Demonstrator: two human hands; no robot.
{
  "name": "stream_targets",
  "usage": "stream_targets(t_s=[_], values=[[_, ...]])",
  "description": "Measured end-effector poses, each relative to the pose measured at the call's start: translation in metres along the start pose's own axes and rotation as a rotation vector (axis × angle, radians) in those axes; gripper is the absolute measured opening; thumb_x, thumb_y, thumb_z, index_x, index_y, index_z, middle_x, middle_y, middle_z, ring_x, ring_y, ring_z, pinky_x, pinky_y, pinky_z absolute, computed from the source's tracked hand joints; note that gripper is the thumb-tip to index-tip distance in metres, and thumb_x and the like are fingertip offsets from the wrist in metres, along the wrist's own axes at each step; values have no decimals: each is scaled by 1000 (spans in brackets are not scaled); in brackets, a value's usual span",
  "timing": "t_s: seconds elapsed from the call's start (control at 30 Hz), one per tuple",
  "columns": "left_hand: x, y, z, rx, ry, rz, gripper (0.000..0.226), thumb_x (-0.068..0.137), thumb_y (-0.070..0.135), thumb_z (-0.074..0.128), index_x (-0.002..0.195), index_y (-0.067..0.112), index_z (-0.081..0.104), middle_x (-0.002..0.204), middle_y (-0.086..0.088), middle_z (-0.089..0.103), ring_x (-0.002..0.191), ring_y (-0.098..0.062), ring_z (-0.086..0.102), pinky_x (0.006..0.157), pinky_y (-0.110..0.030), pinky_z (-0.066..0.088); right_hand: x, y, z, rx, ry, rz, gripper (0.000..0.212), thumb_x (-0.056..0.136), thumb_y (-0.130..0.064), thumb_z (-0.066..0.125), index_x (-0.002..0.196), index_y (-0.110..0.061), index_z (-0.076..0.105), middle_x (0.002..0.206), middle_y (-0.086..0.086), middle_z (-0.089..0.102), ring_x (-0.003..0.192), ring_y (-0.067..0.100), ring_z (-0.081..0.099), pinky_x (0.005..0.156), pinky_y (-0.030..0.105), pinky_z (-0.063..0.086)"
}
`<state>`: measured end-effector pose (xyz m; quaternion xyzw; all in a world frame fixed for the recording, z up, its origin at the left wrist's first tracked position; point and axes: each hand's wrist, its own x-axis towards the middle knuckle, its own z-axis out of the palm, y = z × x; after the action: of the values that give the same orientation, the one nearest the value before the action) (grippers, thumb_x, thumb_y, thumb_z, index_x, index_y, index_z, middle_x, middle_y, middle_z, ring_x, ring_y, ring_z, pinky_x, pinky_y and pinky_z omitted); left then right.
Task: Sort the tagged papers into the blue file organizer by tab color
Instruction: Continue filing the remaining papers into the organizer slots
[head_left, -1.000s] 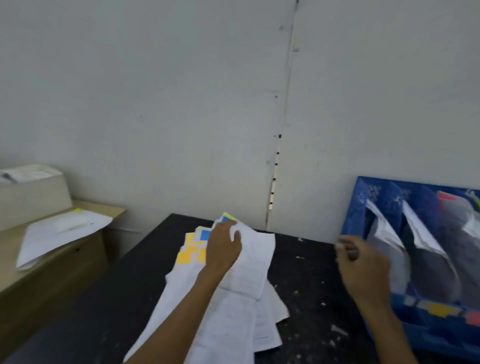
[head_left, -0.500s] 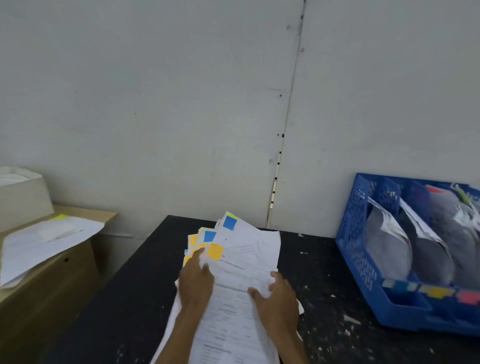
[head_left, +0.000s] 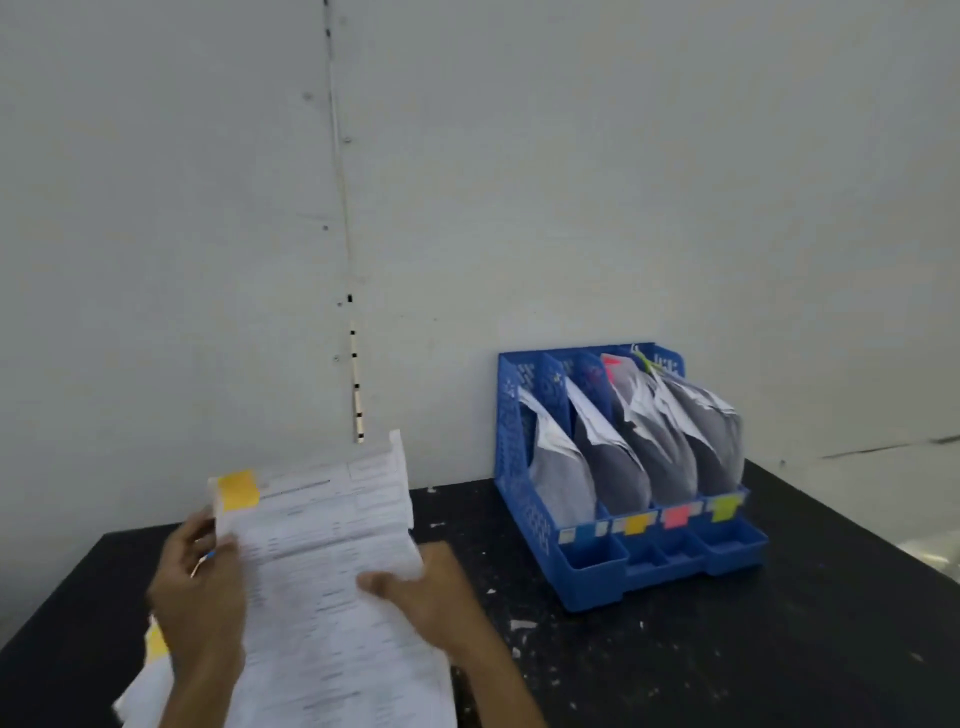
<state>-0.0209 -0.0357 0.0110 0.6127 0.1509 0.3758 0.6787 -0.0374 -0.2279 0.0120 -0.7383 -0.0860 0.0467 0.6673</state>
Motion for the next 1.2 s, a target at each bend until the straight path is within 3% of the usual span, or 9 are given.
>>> stream_targets(t_s=[0.23, 0.33, 0.4, 0.57, 0.67, 0.73, 0.87, 0.97, 1.2], values=[[-75, 58, 123, 40, -268, 355, 42, 94, -2, 52, 131, 19, 55, 125, 7, 55, 110, -8, 53, 87, -8, 41, -37, -77, -154, -482, 618, -270, 33, 87, -41, 66, 71, -13, 63, 63, -4, 62, 56, 9, 53, 56, 25, 43], [-101, 67, 185, 135, -489, 581, 32, 99, 8, 44, 126, 18, 59, 123, 11, 56, 111, -5, 52, 97, -19, 37, -67, -102, -215, -770, 937, -367, 29, 92, -40, 58, 80, -14, 66, 66, -6, 58, 62, 14, 55, 64, 19, 44], [-110, 66, 228, 281, -627, 708, 30, 99, 14, 41, 118, 12, 64, 116, 7, 59, 106, -7, 54, 94, -20, 39, -78, -107, -241, -753, 1032, -394, 33, 91, -38, 58, 83, -9, 68, 58, -12, 53, 53, 7, 53, 47, 16, 37], [-115, 56, 312, 879, -749, 985, 16, 63, 22, 74, 54, 16, 62, 73, -4, 68, 89, -27, 69, 85, -57, 53, -76, -98, -268, -767, 1056, -458, 34, 88, -39, 56, 82, -8, 69, 56, -14, 50, 50, -3, 49, 43, 5, 26], [-119, 56, 347, 1092, -916, 791, 25, 97, 28, 45, 83, 15, 62, 86, -3, 61, 102, -24, 58, 113, -58, 21, -68, -93, -276, -655, 1029, -515, 31, 82, -44, 56, 82, -14, 64, 71, -1, 64, 56, 0, 55, 45, 6, 35], [-116, 54, 362, 1013, -954, 535, 56, 102, 48, 18, 124, 15, 58, 109, -7, 64, 110, -27, 55, 113, -53, 22, -57, -89, -280, -632, 1008, -504, 35, 84, -45, 56, 88, -12, 67, 81, 0, 68, 62, 4, 59, 45, 7, 41], [-125, 61, 378, 737, -843, 309, 75, 95, 62, 13, 146, 13, 37, 141, -14, 49, 134, -28, 40, 118, -43, 17, -32, -69, -292, -622, 1030, -487, 40, 90, -50, 53, 101, -15, 68, 91, -3, 70, 76, 9, 65, 59, 26, 58], [-117, 64, 395, 705, -848, 188, 79, 95, 65, 11, 154, 13, 15, 156, -14, 27, 143, -30, 28, 118, -47, 18, -15, -59, -296, -662, 1050, -474, 42, 93, -56, 46, 105, -22, 67, 94, -7, 69, 83, 12, 65, 65, 35, 59], [-119, 65, 407, 543, -876, 247, 82, 91, 71, 3, 138, 20, 47, 141, -10, 51, 131, -31, 44, 112, -50, 30, 1, -55, -290, -753, 1105, -496, 26, 96, -41, 51, 103, -21, 66, 91, -2, 70, 81, 17, 65, 68, 39, 57]])
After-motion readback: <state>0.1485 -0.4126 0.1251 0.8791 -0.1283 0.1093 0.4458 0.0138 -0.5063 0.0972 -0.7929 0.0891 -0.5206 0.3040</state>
